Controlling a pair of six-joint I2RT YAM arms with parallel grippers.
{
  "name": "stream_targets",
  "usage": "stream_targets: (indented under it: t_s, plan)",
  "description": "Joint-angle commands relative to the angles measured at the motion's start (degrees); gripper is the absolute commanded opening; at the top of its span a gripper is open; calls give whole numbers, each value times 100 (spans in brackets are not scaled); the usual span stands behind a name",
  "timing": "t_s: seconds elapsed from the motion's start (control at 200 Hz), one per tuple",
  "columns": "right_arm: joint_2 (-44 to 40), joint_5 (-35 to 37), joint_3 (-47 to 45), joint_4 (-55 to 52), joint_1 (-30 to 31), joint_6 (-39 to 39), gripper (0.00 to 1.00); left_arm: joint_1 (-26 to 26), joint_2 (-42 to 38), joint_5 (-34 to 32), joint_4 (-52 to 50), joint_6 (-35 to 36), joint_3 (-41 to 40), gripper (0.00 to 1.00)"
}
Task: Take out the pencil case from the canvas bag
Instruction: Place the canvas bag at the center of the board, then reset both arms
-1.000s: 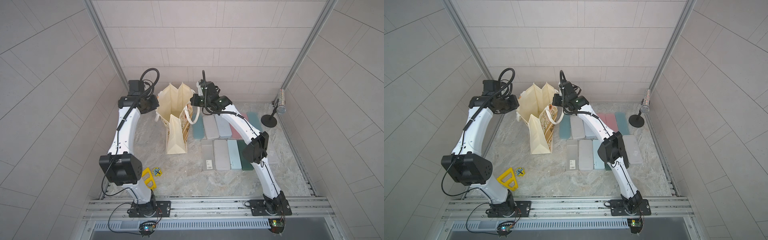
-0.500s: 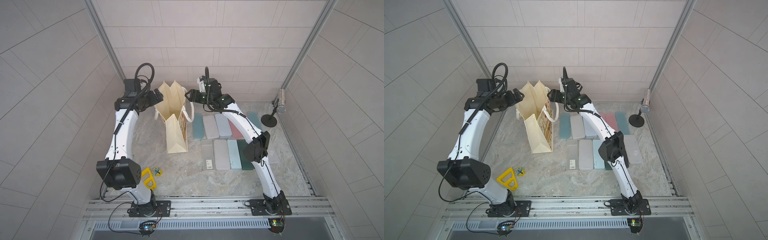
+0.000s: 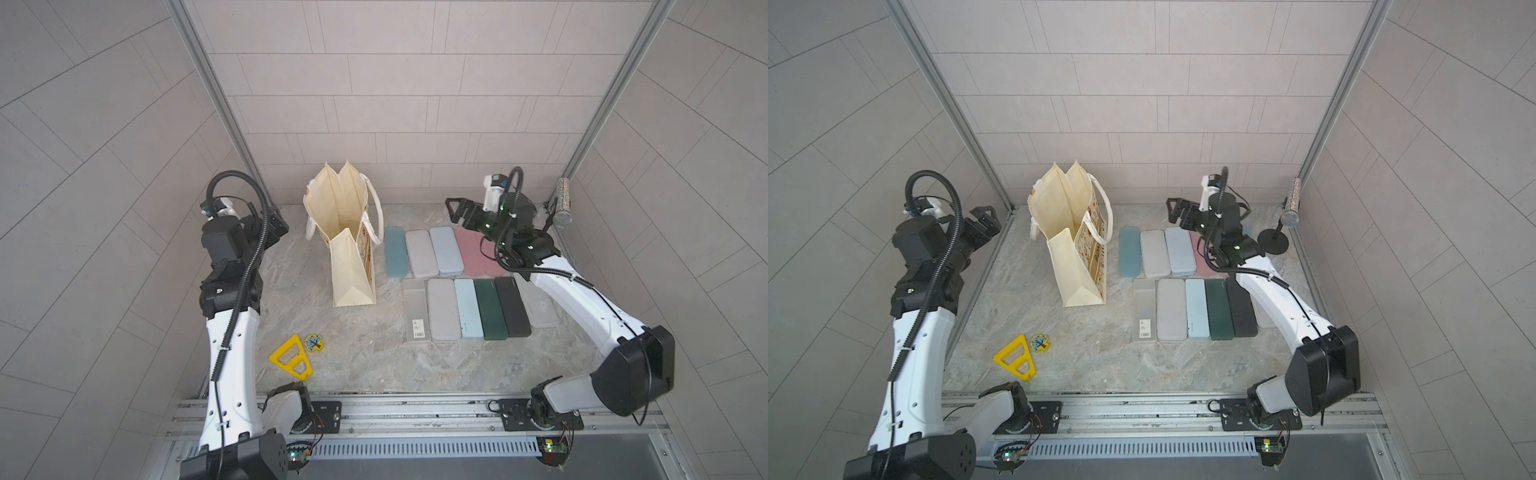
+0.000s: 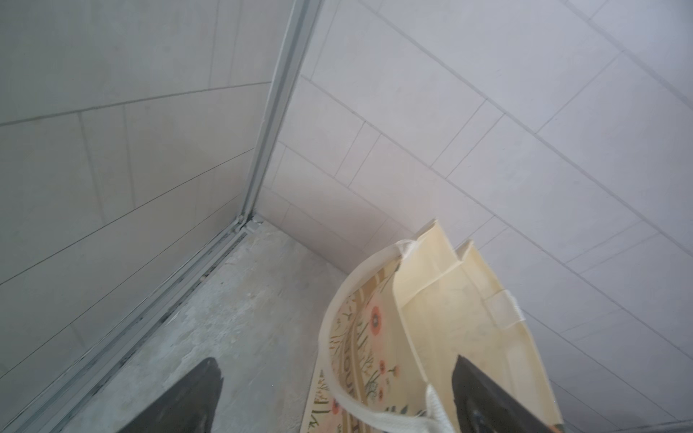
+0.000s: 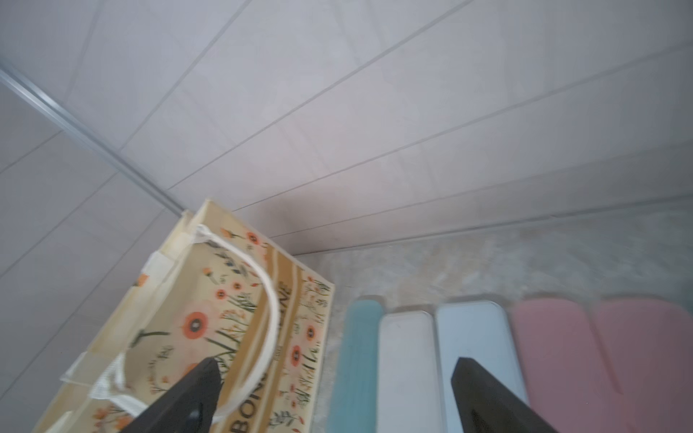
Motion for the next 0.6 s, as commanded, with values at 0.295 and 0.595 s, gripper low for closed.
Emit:
stream_targets:
  t_s: [0.295,0.595]
  plan:
    - [-1219,1982,-2973,727,-1276,-1899,100,-354,111,-927,4471,1068,-4064,100]
    - [-279,2563,-3837,2721,-1303,-2899,97,-1416,1440,-1549,5397,2036,-4184,100]
